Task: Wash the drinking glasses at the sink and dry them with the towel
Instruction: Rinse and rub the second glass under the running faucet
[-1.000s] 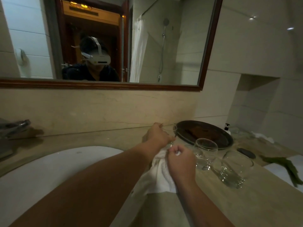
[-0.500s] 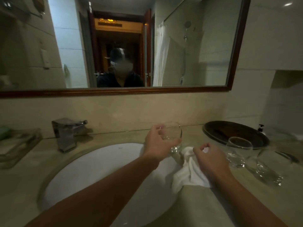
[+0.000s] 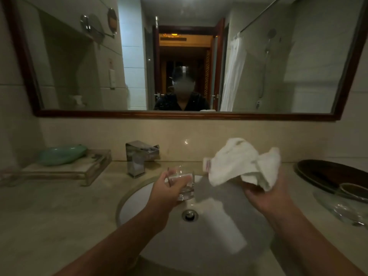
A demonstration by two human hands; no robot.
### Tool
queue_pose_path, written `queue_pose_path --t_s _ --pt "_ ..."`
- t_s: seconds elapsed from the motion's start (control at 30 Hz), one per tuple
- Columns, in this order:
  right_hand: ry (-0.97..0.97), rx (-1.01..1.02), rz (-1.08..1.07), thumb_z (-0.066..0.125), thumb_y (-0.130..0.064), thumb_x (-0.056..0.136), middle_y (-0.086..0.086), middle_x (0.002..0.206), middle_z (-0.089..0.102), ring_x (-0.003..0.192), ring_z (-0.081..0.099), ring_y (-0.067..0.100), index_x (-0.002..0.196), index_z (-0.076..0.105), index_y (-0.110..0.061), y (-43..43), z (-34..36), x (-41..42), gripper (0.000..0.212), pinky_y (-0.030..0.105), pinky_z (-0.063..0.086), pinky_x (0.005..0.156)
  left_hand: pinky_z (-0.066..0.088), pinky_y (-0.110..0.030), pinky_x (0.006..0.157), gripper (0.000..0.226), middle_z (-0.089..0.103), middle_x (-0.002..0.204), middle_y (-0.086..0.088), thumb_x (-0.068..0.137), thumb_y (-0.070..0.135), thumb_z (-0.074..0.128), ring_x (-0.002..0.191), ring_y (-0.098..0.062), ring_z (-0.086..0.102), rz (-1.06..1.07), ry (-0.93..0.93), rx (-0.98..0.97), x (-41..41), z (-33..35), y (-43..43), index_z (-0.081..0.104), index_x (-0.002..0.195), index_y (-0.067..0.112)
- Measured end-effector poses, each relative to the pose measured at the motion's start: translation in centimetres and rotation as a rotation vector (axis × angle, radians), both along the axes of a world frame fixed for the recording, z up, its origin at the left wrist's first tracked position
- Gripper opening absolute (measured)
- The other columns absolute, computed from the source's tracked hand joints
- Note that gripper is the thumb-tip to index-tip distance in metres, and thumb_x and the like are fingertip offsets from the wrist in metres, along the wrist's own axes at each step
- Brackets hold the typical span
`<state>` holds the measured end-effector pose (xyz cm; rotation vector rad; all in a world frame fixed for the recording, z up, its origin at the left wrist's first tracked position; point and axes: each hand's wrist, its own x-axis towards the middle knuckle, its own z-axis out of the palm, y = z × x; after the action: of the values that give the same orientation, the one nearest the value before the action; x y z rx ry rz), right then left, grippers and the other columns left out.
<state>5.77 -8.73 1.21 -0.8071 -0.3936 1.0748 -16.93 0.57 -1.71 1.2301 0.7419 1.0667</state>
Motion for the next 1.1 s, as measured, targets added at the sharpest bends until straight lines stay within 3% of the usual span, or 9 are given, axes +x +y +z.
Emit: queue_pose_path --t_s 0.03,0.13,0.2,0.3,0.4,0.57,0.83,1.03,1.1 --pt "-0.007 -0.071 -0.047 0.014 -0.046 0.105 0.051 0.13 0.045 0.119 0.045 0.069 0.136 0.056 -0.005 0.6 -0.5 -0.6 0.067 0.062 0.028 0.117 0.063 -0.042 0.077 0.033 0.078 0.093 -0.004 0.089 0.023 0.08 0.082 -0.021 0.077 -0.011 -0.011 -0.005 -0.2 0.0 0.2 0.061 0.115 0.028" --pt "0.178 0.014 0.057 0.031 -0.029 0.105 0.018 0.103 0.07 0.09 0.07 0.036 0.112 0.062 -0.006 2.9 -3.2 -0.4 0.039 0.051 0.06 0.072 0.061 -0.034 0.069 0.031 0.078 0.091 -0.004 0.089 0.02 0.079 0.079 -0.018 0.074 -0.05 -0.038 -0.013 -0.5 -0.4 0.7 0.062 0.113 0.03" --pt "0.301 0.036 -0.003 0.027 -0.031 0.108 0.011 0.099 0.067 0.083 0.071 0.03 0.12 0.055 -0.012 4.6 -4.4 0.3 0.035 0.041 0.062 0.062 0.059 -0.028 0.062 0.032 0.078 0.088 -0.003 0.088 0.014 0.079 0.076 -0.017 0.074 -0.061 -0.052 -0.026 -0.7 -0.8 0.9 0.064 0.112 0.027" --pt "-0.403 -0.199 -0.2 0.049 -0.045 0.102 0.003 0.097 0.063 0.097 0.068 0.029 0.118 0.067 -0.008 6.3 -1.9 -1.0 0.043 0.014 0.048 0.074 0.061 -0.033 0.067 0.035 0.076 0.1 -0.013 0.085 0.014 0.081 0.078 -0.019 0.074 -0.06 -0.029 -0.032 -0.8 -1.5 1.4 0.064 0.115 0.017" --pt "-0.315 -0.241 -0.252 0.066 -0.051 0.092 0.005 0.116 0.064 0.111 0.061 0.023 0.124 0.065 -0.009 7.5 0.0 -2.2 0.053 0.012 0.039 0.084 0.062 -0.039 0.074 0.039 0.072 0.111 -0.022 0.084 0.014 0.082 0.082 -0.023 0.073 -0.054 -0.012 -0.035 -0.8 -1.9 2.1 0.062 0.119 0.013" --pt "0.094 -0.002 0.009 0.047 -0.02 0.106 0.022 0.137 0.059 0.12 0.063 0.033 0.121 0.058 -0.007 11.8 -1.9 0.5 0.023 0.036 0.061 0.073 0.062 -0.041 0.078 0.036 0.074 0.104 -0.016 0.085 0.01 0.08 0.085 -0.023 0.072 -0.062 -0.064 -0.038 -0.7 -2.2 3.1 0.062 0.116 0.017" --pt "-0.666 -0.042 0.135 0.034 0.024 0.089 -0.002 0.161 0.034 0.14 0.04 0.014 0.139 0.058 -0.037 13.5 -3.7 1.5 0.082 0.027 0.054 0.091 0.063 -0.041 0.08 0.065 0.074 0.119 -0.01 0.078 0.015 0.087 0.101 -0.028 0.076 -0.024 -0.084 -0.071 -0.8 -3.2 4.0 0.057 0.135 0.023" --pt "-0.727 0.003 0.04 0.039 0.005 0.1 -0.007 0.15 0.044 0.134 0.047 0.025 0.135 0.058 -0.048 15.6 0.0 3.0 0.066 0.05 0.05 0.102 0.062 -0.047 0.09 0.074 0.072 0.122 -0.007 0.07 0.023 0.091 0.105 -0.026 0.074 -0.024 -0.095 -0.072 -0.9 -3.4 4.2 0.056 0.136 0.029" --pt "-1.214 -0.159 0.105 0.043 -0.005 0.102 -0.003 0.16 0.033 0.141 0.04 0.027 0.141 0.052 -0.045 16.8 0.3 2.6 0.057 0.047 0.038 0.113 0.061 -0.048 0.092 0.071 0.073 0.121 -0.007 0.073 0.017 0.09 0.107 -0.026 0.074 0.001 -0.101 -0.064 -0.7 -3.4 4.5 0.056 0.136 0.027"
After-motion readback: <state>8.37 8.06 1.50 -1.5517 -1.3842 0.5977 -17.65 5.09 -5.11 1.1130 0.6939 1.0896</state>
